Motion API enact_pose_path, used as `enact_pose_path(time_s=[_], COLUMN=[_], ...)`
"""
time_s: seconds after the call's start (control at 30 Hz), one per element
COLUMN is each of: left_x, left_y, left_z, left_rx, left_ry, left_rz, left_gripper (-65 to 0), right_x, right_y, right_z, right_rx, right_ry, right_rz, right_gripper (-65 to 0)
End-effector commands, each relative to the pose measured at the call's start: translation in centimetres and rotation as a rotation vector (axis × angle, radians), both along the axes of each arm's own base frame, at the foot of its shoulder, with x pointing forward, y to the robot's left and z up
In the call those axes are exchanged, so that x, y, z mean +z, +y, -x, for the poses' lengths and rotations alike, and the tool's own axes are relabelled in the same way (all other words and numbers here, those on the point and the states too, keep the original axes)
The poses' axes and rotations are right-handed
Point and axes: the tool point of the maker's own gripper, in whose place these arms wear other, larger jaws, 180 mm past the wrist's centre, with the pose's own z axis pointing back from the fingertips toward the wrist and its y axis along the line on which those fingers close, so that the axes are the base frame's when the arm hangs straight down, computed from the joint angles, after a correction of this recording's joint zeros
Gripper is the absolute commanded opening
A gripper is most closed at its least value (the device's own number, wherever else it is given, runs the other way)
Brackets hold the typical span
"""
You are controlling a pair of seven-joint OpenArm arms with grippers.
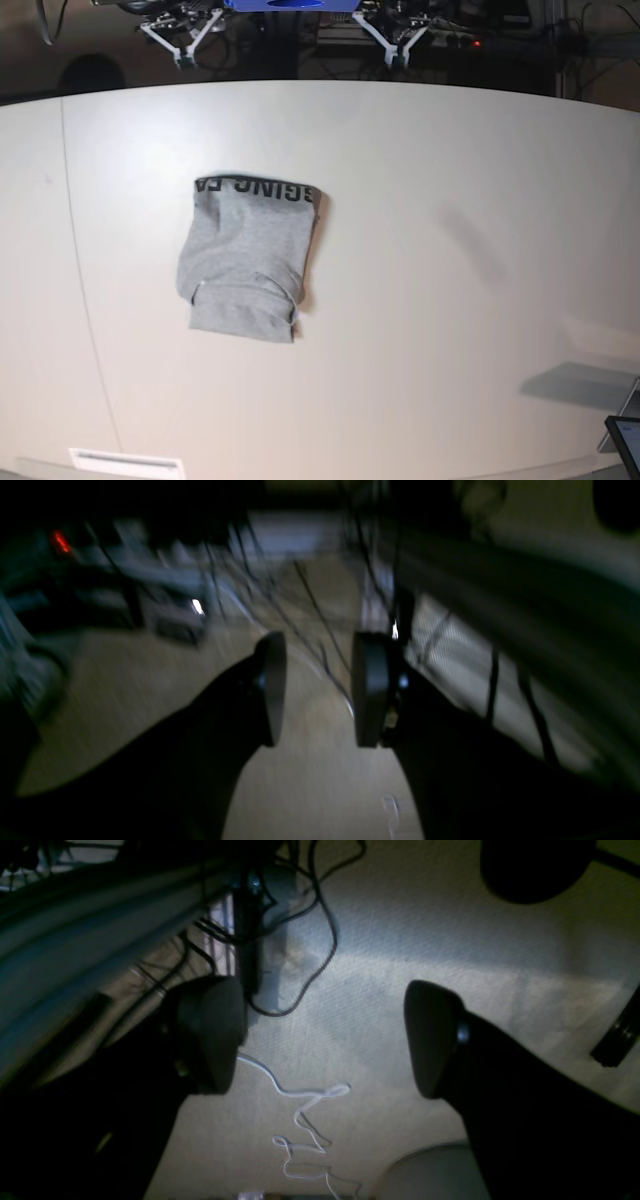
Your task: Fold the T-shirt properly
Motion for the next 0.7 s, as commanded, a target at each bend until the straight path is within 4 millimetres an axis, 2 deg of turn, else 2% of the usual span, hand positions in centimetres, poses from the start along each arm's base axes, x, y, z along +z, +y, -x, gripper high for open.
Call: enact_pose_path(time_s=[0.0, 0.57, 0.67], left_x=[0.0, 0.0, 0.0], left_y=[-0.1, -2.4, -2.5], left_z=[1.6, 2.0, 1.6], left_rx=[-0.002, -0.001, -0.001], left_ry=[0.033, 0.037, 0.030], left_rz=[0.005, 0.040, 0.041], left_gripper=[-42.8, -42.8, -42.8], right_x=[0.0, 0.0, 0.1], right_y=[-0.4, -0.5, -1.6], right_z=[0.7, 1.6, 1.1], right_rx=[-0.005, -0.002, -0.001], right_ry=[0.011, 0.025, 0.017], right_rz=[0.006, 0.007, 0.024], right_gripper=[-17.0, -17.0, -17.0])
